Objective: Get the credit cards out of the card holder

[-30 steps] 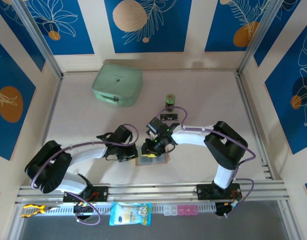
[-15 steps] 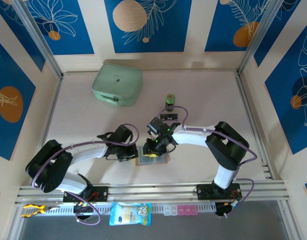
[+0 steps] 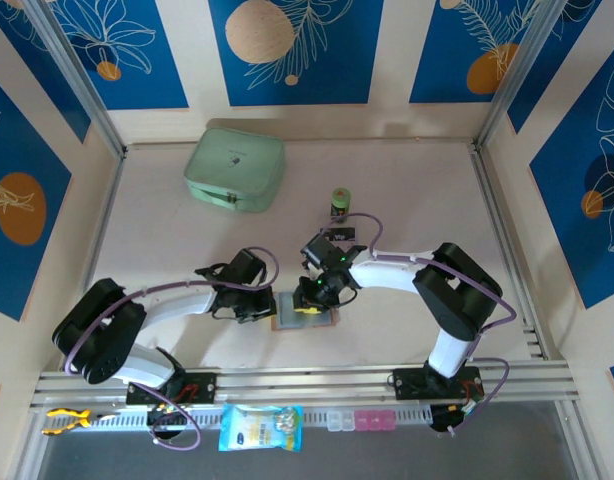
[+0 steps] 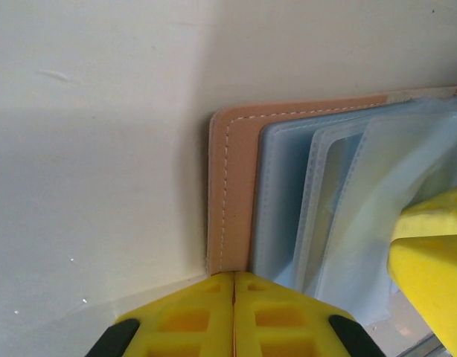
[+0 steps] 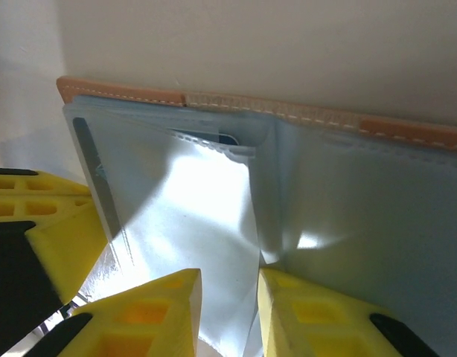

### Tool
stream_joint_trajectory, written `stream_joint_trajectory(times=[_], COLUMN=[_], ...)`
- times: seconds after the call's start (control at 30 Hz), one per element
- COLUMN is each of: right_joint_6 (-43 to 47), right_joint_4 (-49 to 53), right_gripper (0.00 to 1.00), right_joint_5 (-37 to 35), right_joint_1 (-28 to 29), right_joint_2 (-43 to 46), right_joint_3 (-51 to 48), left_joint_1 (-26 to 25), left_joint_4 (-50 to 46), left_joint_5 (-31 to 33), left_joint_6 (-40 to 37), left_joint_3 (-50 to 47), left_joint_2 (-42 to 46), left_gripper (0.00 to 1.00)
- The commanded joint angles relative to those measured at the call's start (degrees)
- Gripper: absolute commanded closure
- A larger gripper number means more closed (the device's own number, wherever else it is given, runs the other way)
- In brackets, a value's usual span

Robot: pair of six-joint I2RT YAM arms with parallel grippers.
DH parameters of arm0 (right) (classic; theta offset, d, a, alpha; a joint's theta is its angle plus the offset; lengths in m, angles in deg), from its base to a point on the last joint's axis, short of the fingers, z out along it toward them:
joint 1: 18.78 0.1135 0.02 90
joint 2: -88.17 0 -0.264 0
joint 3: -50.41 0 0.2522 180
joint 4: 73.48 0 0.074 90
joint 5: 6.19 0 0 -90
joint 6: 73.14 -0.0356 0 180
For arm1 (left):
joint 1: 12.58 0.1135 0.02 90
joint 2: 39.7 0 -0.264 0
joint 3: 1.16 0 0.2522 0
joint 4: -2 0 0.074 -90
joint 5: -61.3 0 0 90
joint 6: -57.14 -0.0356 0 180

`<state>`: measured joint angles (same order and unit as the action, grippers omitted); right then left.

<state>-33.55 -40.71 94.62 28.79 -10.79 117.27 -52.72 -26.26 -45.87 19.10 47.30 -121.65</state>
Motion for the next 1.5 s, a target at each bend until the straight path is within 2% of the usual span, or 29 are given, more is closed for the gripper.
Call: stream_joint_trajectory(times=[0.0, 0.33, 0.5, 0.9, 1.47], right_joint_6=[0.72, 0.84, 0.84, 0.59, -0.56], right_joint_4=[0.62, -1.15, -2.04, -4.09, -9.41], right_gripper=[0.75, 0.8, 0.81, 0.82, 0.82], right_joint_5=[0.9, 1.83, 2.11, 3.15, 5.79], right_joint_1=[-0.46, -1.34, -1.54, -2.03, -3.09], right_joint_2=[1.15, 1.36, 1.53, 1.74, 2.45], right_joint_3=[-1.33, -3.04, -3.92, -5.35, -8.88], left_joint_1=[0.09, 0.15, -0.13, -1.57, -1.99], left_joint_4=[-3.93, -5.14, -0.98, 4.84, 6.29], left_joint_5=[2.58, 3.47, -0.31, -2.29, -1.59], left_joint_6=[-1.16, -0.59, 1.33, 4.22, 5.58], left_joint_3=[1.31, 3.49, 3.46, 2.53, 0.9], left_joint_2=[-0.51, 4.49, 5.1, 1.57, -0.67], left_gripper=[0.93, 0.92, 0.86, 0.75, 0.73])
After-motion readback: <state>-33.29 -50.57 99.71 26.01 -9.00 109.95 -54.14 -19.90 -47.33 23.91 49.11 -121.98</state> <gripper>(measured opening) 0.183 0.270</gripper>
